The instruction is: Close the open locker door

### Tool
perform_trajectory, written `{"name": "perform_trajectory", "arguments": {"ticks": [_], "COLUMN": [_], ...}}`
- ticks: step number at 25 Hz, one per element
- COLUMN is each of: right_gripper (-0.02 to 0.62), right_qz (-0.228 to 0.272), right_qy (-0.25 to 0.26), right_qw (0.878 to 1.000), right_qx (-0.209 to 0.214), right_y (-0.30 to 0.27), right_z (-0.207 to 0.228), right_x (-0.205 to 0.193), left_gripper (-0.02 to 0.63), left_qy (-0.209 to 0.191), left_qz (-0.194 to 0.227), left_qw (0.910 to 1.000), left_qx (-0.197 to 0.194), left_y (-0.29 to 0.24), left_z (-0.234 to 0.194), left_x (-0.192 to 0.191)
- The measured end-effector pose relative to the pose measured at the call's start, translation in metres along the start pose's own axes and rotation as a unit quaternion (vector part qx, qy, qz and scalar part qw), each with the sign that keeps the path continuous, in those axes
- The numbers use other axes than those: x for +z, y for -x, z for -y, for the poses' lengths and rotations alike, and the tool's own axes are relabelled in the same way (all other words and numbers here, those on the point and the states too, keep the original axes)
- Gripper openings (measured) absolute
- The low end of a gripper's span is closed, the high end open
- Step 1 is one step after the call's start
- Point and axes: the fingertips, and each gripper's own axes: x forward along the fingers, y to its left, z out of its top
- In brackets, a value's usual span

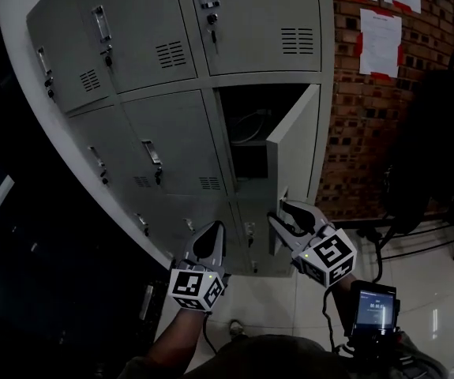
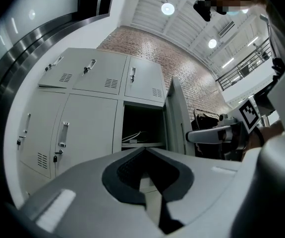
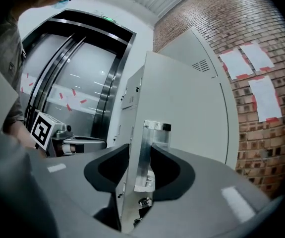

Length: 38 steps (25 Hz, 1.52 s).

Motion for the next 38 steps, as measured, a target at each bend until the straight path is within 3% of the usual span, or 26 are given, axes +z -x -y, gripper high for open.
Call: {"name": "perform_trajectory", "arguments": {"ticks": [17,38], "right_gripper": [0.124,0.120], "right_qz": [-0.032,-0.051], "right_qy": [-0.004,-0.002], "right_qw": [0.995,0.972], "right_qx": [-0.092,-0.228], "right_y": [-0.111,-0.208], "right_z": [0.009,0.068], "right_x": [-0.005,-0.022], "left_gripper": [-0.011,-0.011], "left_qy": [0.007,0.003], "left_qz": [0.014,0.011], "left_qw": [0.9988,0.9963], "left_qx": [-0.047,-0.086], "left_y": [-0.038,-0.062], "left_z": [-0.105,-0.189], "left_x": [0.000,-0.010]}}
